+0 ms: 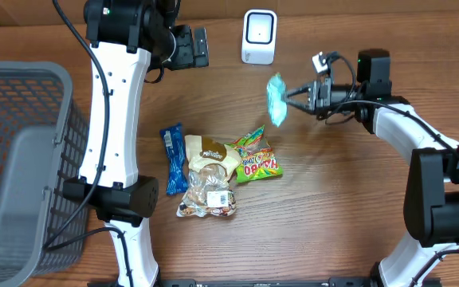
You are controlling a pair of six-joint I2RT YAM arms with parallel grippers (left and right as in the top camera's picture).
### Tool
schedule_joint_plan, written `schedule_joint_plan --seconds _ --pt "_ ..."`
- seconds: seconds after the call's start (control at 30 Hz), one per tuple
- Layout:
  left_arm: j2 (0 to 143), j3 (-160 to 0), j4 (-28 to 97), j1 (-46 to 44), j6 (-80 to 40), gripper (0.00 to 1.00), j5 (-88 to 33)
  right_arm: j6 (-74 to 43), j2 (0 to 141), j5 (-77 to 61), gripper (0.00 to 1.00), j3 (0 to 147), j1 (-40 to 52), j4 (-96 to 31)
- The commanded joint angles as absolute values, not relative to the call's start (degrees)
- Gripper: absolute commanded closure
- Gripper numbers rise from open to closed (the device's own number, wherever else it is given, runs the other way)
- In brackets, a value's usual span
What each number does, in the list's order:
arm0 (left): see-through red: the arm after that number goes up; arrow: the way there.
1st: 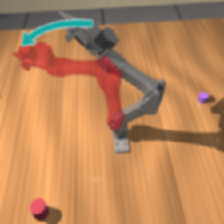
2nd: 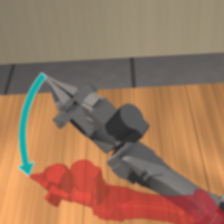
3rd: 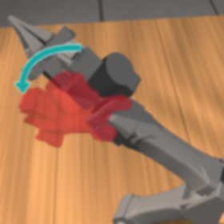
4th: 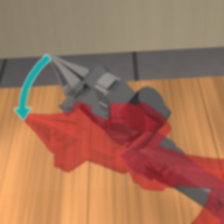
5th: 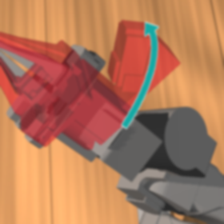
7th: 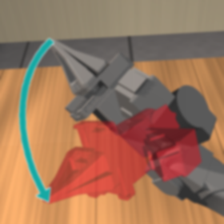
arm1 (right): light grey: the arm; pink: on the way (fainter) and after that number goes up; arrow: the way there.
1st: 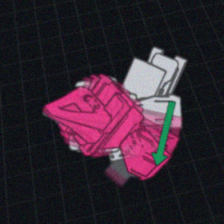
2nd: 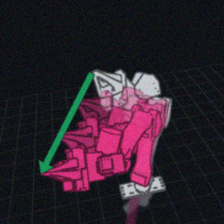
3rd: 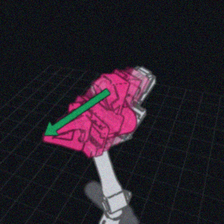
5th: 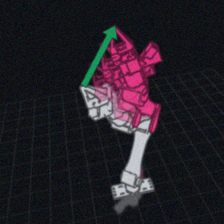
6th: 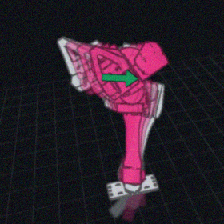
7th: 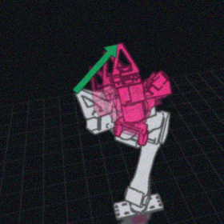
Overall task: Scan the item barcode
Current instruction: 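Lift the mint-green packet with the right gripper toward the scanner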
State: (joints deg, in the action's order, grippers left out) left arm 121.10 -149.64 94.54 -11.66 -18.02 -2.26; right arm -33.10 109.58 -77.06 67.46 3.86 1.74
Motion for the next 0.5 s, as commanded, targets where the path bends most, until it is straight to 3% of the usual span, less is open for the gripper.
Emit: schedule_joint_plan --seconds 0.0,0.23,0.4,0.43,0.47 --pt "121.49 -149.82 94.41 -12.08 -18.22 0.00 -2.59 -49.41 110.41 -85.54 0.96 68.25 4.78 14.94" --pt "121.49 -149.82 94.41 -12.08 -18.22 0.00 -2.59 -68.88 110.39 -89.95 0.96 68.34 4.75 45.47" --pt "121.49 -149.82 94.41 -12.08 -18.22 0.00 -2.59 -102.08 110.34 -89.91 0.97 68.38 4.86 79.57" --pt "121.49 -149.82 94.41 -12.08 -18.22 0.00 -2.59 -113.25 110.24 -89.45 0.97 68.40 4.86 90.78" --pt "121.49 -149.82 94.41 -12.08 -18.22 0.00 -2.59 -114.02 109.82 -89.21 0.97 68.40 4.86 90.02"
